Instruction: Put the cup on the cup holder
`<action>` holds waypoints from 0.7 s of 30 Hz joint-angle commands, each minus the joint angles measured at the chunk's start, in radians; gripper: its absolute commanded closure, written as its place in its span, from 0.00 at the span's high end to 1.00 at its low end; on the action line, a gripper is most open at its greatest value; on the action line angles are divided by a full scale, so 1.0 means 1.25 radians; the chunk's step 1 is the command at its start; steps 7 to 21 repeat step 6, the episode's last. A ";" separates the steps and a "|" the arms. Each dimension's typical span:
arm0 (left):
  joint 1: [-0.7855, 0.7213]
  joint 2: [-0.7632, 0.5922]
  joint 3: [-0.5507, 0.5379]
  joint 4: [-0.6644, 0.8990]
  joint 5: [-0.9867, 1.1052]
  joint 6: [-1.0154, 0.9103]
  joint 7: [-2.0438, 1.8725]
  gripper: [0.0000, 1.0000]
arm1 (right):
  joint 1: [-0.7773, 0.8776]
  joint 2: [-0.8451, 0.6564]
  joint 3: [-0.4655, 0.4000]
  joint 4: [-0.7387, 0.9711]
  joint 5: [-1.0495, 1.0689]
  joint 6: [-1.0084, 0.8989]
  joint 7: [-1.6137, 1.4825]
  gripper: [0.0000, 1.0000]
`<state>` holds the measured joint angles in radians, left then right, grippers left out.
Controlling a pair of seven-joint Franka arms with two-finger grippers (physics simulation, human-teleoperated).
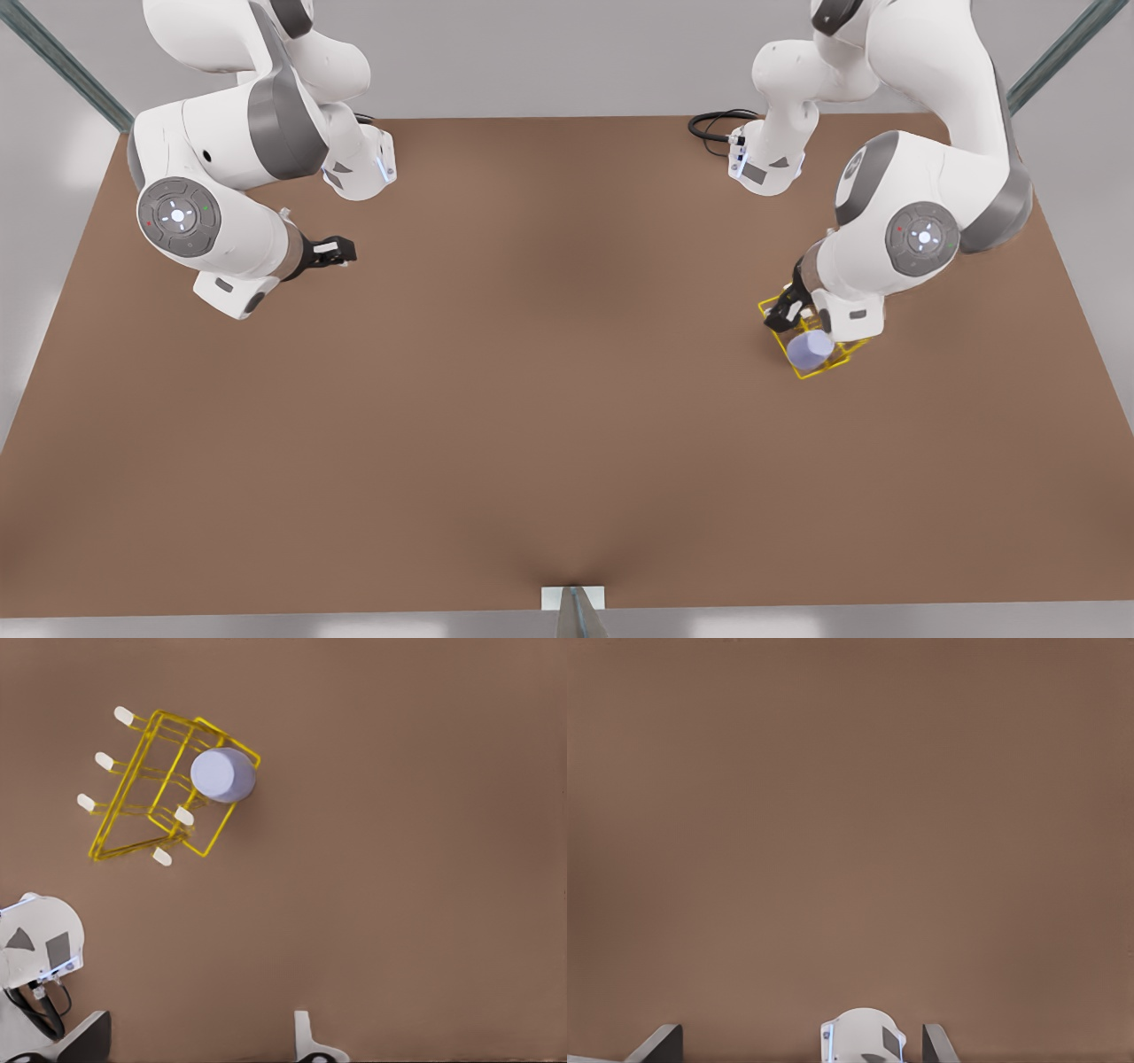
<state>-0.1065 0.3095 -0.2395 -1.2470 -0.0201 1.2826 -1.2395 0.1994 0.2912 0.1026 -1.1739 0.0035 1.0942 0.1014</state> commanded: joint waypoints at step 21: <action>0.014 0.008 -0.027 0.015 0.039 -0.091 0.571 1.00 | 0.000 -0.001 0.000 0.000 0.002 0.000 0.001 1.00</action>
